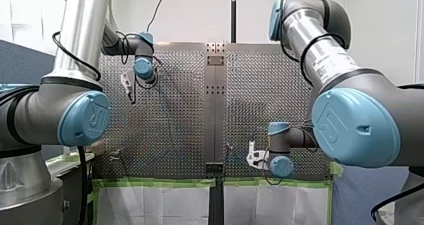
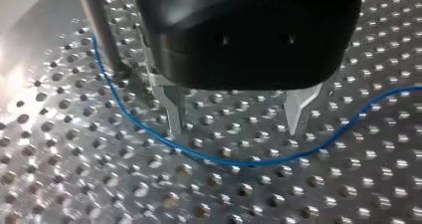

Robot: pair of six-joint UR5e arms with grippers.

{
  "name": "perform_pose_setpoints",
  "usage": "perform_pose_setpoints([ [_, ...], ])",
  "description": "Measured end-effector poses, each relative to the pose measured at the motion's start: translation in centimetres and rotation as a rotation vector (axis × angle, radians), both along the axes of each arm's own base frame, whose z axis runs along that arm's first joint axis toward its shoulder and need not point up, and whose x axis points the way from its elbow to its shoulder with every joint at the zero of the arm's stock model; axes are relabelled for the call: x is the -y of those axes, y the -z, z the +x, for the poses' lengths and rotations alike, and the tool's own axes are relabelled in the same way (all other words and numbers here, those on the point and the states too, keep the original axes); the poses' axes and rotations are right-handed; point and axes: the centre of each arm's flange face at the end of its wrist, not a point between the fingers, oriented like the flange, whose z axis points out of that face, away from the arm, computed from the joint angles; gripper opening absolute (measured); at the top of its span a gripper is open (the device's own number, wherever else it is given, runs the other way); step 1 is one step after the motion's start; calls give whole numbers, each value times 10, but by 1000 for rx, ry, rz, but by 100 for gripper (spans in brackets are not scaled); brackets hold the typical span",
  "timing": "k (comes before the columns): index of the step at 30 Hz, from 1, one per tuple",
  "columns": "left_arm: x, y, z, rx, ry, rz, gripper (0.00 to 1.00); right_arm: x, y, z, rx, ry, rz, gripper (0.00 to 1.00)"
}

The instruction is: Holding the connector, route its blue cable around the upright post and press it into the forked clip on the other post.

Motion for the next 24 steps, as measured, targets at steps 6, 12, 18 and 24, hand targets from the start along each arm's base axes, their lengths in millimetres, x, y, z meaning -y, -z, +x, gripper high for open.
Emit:
perform_pose_setpoints([
  [6,-2,10,-21,-44,-38,4,99,4,-9,-2,3,6,-7,0],
  [12,-2,5,-38,-16,-52,10,99,4,-8,-5,-9,12,12,0],
  [18,-2,3,-63,-39,-83,43,99,1,-6,-5,-20,12,27,0],
  [24,-3,4,-91,-79,-105,77,99,1,-6,-4,-19,8,27,0],
])
